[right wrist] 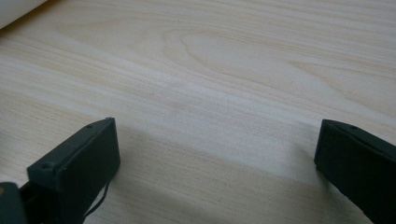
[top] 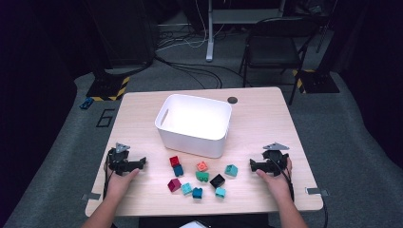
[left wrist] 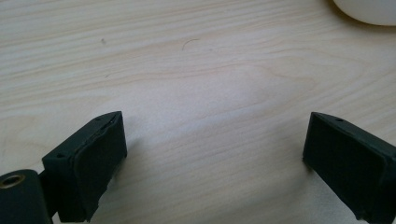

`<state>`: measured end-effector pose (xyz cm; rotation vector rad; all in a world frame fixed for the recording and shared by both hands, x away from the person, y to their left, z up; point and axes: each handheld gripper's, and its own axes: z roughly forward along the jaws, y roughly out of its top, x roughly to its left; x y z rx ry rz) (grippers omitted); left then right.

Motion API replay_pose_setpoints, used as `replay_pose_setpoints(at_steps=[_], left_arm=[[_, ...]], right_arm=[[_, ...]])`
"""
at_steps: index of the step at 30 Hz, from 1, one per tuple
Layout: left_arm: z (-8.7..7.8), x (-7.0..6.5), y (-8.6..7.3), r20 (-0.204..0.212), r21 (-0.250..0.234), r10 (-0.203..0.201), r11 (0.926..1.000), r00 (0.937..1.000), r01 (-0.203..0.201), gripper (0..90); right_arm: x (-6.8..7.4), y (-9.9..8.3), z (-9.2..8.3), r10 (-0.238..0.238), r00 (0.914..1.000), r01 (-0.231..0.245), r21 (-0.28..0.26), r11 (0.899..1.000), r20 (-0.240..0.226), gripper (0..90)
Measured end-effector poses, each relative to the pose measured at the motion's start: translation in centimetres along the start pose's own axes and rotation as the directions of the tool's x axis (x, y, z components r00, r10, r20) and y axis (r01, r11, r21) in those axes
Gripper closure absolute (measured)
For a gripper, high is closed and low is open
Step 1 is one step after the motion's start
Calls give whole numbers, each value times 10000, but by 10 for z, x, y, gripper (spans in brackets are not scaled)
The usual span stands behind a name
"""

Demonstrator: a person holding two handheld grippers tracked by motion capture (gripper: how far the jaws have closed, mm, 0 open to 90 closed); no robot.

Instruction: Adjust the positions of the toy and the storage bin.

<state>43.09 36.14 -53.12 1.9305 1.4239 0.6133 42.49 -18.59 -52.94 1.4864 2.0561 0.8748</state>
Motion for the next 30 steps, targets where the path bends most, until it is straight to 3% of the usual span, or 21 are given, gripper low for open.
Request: replay_pose_setpoints(at_steps=[6,11,15,21,25,27,30], left_arm=[[3,2,3,174,148,263,9995,9995,-266,33],[3,1,3,168,131,138,9998,9998,-140,27],[5,3,5,294,166,320,9993,9991,-325,31],[6,2,6,306,106,249,9996,9992,-253,34],[6,4,7,267,-36,224,9997,9994,-223,70],[5,5,7,272,18,212,9998,9994,-212,108],[4,7,9,262,116,256,9996,9993,-259,158]], right_arm=[[0,0,0,9,10000,-9,9,10000,10,0],[0,0,0,24,10000,-24,7,10000,-5,0],[1,0,0,44,10000,-44,16,10000,5,0],[1,0,0,143,9999,-143,29,9999,83,0],[2,1,0,127,9999,-127,-36,9999,84,17],[3,1,-1,94,9999,-93,-82,9999,75,55],[6,1,-3,-129,9998,125,-306,9995,-149,202]])
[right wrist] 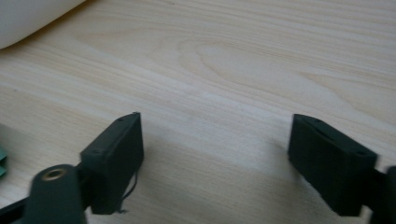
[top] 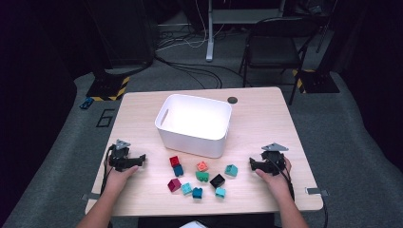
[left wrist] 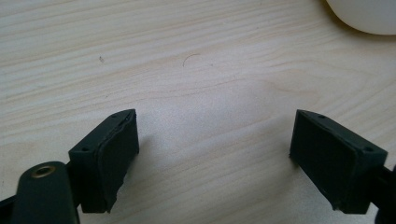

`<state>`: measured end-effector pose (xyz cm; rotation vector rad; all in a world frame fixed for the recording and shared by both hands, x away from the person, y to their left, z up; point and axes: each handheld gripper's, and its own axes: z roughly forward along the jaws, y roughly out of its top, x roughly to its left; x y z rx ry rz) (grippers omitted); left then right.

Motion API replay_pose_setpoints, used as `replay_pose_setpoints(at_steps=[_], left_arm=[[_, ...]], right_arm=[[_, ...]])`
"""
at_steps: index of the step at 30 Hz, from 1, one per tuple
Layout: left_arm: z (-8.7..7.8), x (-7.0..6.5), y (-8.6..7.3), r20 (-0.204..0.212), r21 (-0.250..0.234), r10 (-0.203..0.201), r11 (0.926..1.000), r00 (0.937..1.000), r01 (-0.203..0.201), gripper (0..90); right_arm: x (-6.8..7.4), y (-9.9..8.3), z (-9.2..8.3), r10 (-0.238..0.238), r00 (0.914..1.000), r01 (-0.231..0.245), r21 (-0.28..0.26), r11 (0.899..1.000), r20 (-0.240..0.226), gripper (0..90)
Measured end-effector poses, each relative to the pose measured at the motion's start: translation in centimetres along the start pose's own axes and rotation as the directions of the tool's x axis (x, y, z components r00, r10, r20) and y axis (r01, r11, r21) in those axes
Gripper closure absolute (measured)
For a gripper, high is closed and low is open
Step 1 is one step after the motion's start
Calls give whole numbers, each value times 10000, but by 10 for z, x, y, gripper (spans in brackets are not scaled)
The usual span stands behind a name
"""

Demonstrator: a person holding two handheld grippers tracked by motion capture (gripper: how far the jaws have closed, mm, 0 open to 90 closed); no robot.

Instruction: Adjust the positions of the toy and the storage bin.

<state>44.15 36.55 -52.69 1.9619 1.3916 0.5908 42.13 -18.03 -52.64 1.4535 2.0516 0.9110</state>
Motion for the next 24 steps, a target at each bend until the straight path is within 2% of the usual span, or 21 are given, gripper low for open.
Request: replay_pose_setpoints(at_steps=[1,2,4,6,8,10,11,14,16,24], left_arm=[[0,-1,1,-29,-14,-40,10000,10000,40,181],[-2,-1,3,-73,135,86,9999,9999,-85,215],[-3,-1,5,-102,140,188,9997,9998,-187,234],[-4,0,8,103,248,-37,9997,9999,35,257],[-7,0,12,212,222,-52,9997,9998,48,268],[-10,0,15,391,280,-287,9992,9988,276,275],[-12,-1,18,616,351,-445,9985,9971,423,289],[-16,-3,24,627,331,-325,9990,9975,304,311],[-20,-4,30,840,244,-448,9988,9955,429,316],[-33,-12,46,1240,56,-228,9997,9920,223,333]], right_arm=[[2,1,-1,-60,10000,60,14,10000,-11,237],[3,1,-2,-63,9999,63,49,10000,-101,273],[5,2,-4,-185,9997,187,115,9998,-166,314],[8,4,-6,-218,9997,221,266,9994,-122,328],[11,6,-8,-358,9994,358,271,9990,-18,338],[12,8,-11,-291,9995,293,254,9992,-79,340],[13,9,-12,-231,9997,234,223,9995,-105,349],[13,13,-16,-64,9995,73,271,9996,-313,370],[15,16,-19,-40,9994,50,315,9995,-332,387],[21,26,-28,-172,9998,177,465,9988,-107,426]])
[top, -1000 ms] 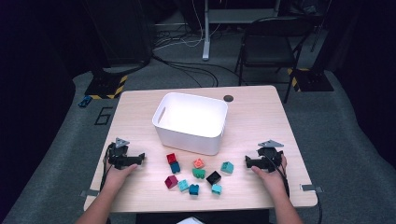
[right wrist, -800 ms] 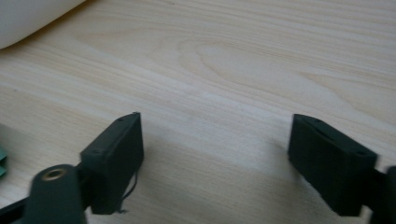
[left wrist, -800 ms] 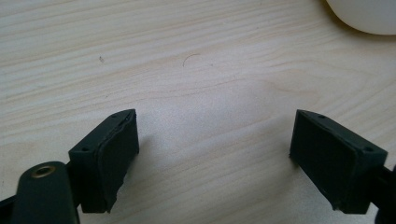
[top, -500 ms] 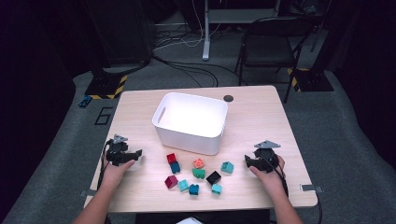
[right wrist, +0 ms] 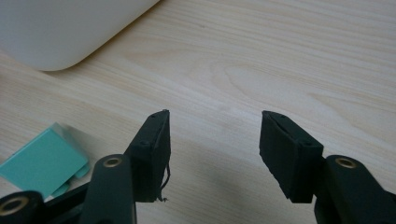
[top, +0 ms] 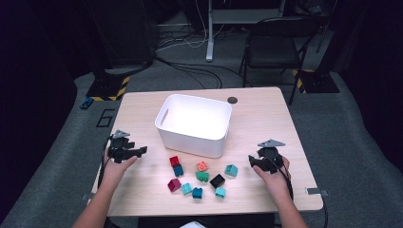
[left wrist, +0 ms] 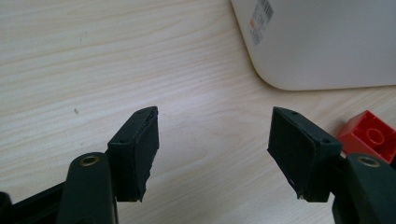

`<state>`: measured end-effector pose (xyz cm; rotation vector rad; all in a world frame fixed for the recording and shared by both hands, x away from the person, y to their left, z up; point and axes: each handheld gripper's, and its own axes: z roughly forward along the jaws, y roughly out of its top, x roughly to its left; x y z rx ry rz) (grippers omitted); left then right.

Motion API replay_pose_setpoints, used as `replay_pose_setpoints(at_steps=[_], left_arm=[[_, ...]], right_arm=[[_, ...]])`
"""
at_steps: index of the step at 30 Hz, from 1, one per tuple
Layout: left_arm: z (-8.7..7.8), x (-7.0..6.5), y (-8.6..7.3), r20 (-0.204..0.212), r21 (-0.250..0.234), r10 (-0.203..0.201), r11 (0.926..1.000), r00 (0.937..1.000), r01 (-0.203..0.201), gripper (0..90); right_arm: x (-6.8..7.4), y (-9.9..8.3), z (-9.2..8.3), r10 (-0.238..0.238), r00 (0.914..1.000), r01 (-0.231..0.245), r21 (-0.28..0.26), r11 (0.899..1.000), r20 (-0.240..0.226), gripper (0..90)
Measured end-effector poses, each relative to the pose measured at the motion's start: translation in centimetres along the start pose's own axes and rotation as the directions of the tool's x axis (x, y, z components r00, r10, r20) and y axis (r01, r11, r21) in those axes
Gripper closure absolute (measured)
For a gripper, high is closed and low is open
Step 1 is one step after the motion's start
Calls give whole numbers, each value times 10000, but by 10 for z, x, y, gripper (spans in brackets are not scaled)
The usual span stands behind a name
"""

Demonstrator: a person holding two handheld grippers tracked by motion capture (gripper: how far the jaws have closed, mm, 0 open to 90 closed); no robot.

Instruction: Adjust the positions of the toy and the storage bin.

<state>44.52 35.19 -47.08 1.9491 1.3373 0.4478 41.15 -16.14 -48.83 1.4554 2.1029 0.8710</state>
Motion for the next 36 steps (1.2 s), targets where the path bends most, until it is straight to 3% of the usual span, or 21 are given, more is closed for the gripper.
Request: replay_pose_setpoints(at_steps=[5,8,19,25,32,34,36], left_arm=[[-7,-3,14,249,-121,270,9996,9993,-267,370],[-11,-4,25,483,-131,216,9997,9986,-210,395],[-28,-9,58,653,-676,652,9959,9957,-608,399],[-33,-10,76,789,-747,790,9945,9937,-731,425],[-32,-17,93,986,-825,1023,9921,9899,-944,423],[-29,-19,98,1056,-854,1023,9920,9891,-934,417],[-25,-22,102,1225,-857,976,9925,9877,-874,411]], right_arm=[[5,8,-7,-49,9999,48,-81,10000,-163,413],[8,17,-10,-77,9993,74,-86,9999,-367,410],[22,46,-18,-486,9958,476,-157,9987,-779,393],[26,63,-26,-634,9928,619,-182,9979,-1019,390],[33,76,-36,-732,9890,682,-426,9968,-1287,386],[34,79,-38,-983,9852,912,-567,9942,-1401,384],[37,82,-41,-937,9854,859,-598,9945,-1423,383]])
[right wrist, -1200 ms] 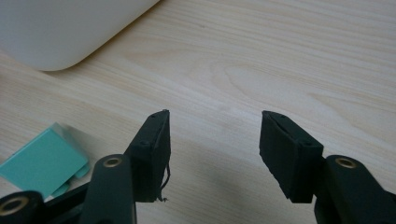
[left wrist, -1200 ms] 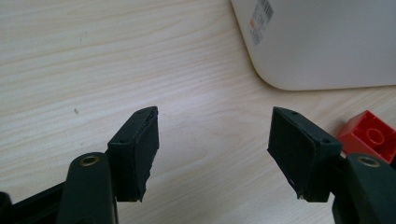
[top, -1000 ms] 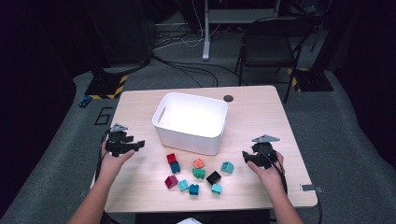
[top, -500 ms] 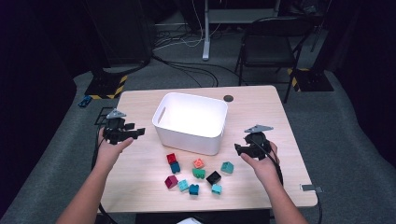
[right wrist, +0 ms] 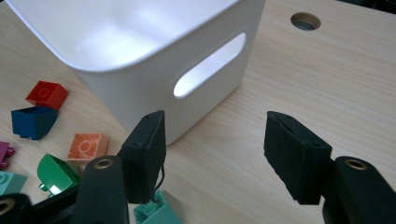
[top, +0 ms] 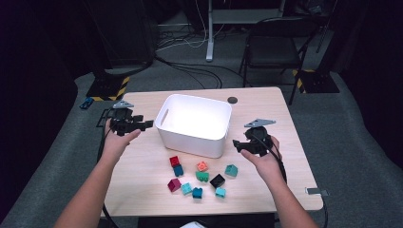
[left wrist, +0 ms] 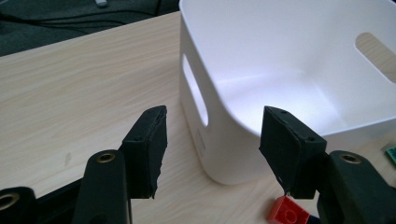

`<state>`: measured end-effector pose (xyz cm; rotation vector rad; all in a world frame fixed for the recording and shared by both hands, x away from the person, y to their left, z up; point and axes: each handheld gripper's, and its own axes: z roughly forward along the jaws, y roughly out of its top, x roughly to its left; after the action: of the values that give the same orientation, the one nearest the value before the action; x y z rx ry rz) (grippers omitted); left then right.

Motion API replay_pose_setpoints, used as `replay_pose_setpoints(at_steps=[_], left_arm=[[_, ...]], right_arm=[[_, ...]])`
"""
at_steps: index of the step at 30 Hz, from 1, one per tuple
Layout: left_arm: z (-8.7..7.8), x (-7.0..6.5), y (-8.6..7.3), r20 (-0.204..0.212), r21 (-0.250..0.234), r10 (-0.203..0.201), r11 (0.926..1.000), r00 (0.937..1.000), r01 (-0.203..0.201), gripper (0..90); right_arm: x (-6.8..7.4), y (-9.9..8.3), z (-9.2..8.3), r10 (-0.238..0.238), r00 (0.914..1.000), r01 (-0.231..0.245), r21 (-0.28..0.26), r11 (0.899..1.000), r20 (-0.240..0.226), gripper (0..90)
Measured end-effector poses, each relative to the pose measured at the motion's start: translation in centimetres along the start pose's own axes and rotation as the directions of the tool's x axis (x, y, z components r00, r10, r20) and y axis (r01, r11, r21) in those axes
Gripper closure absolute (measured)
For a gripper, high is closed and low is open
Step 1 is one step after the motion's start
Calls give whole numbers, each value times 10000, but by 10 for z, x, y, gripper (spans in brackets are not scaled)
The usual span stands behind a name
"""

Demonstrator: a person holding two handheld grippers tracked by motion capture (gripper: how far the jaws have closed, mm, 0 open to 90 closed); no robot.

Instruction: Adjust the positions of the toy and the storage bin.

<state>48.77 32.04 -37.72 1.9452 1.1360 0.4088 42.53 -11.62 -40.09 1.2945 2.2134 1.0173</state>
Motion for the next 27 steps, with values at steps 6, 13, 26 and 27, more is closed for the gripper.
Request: replay_pose_setpoints(at_steps=[6,13,26,27], left_arm=[[14,-5,7,76,165,218,9996,9997,-219,409],[25,-6,9,155,442,216,9988,9996,-222,417],[38,-9,4,554,550,164,9983,9983,-195,487],[38,-9,3,661,538,163,9984,9977,-198,489]], right_arm=[[6,9,0,-73,9997,70,-135,9999,-251,378],[17,11,8,-417,9975,411,-112,9991,-569,370],[33,11,25,-621,9938,629,65,9980,-918,365],[34,11,26,-613,9939,623,83,9980,-915,364]])
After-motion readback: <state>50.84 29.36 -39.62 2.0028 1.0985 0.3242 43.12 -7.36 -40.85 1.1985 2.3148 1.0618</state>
